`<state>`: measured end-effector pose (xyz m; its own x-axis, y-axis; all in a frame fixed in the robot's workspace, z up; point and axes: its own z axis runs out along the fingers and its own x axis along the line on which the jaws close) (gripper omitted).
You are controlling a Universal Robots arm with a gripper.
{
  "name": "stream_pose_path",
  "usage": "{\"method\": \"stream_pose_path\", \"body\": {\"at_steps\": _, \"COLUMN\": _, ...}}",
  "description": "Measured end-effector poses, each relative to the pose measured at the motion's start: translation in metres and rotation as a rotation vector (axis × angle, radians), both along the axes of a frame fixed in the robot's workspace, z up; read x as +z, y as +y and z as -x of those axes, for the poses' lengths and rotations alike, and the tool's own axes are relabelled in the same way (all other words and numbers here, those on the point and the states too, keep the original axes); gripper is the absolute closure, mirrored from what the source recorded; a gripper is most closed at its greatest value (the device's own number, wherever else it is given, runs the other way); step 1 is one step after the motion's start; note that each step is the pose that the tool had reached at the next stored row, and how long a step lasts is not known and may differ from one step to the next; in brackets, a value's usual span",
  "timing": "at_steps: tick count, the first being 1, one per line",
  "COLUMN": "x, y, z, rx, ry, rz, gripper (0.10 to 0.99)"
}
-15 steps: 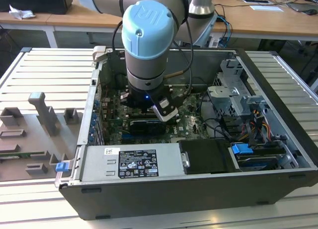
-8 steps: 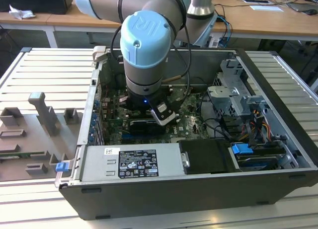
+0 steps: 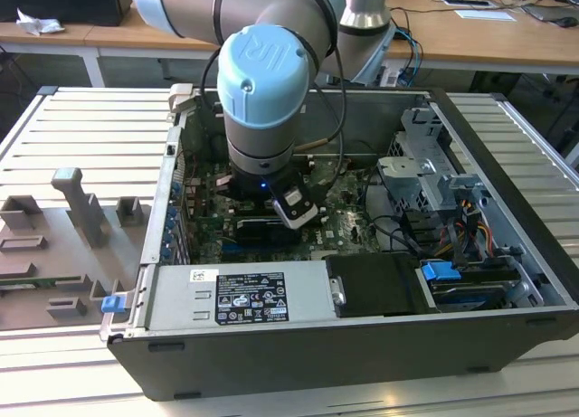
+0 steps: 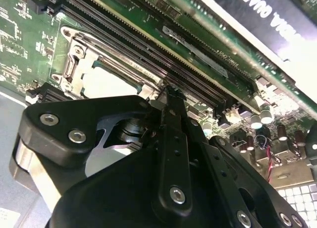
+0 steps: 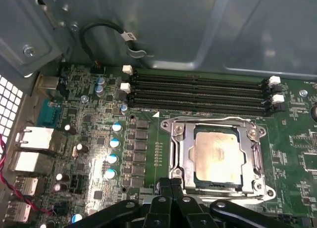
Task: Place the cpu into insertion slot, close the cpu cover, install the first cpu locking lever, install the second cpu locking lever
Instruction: 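Install the second cpu locking lever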
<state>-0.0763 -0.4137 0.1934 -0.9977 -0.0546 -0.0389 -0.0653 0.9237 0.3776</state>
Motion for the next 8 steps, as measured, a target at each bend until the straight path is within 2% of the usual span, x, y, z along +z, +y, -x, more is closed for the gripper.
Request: {"method": "stream_pose_path", "body": {"at_steps": 8, "x": -0.003, "y": 0.0011, "z": 0.005, "rx": 0.001, "ry": -0.0001, "rz": -0.005, "gripper": 0.98}}
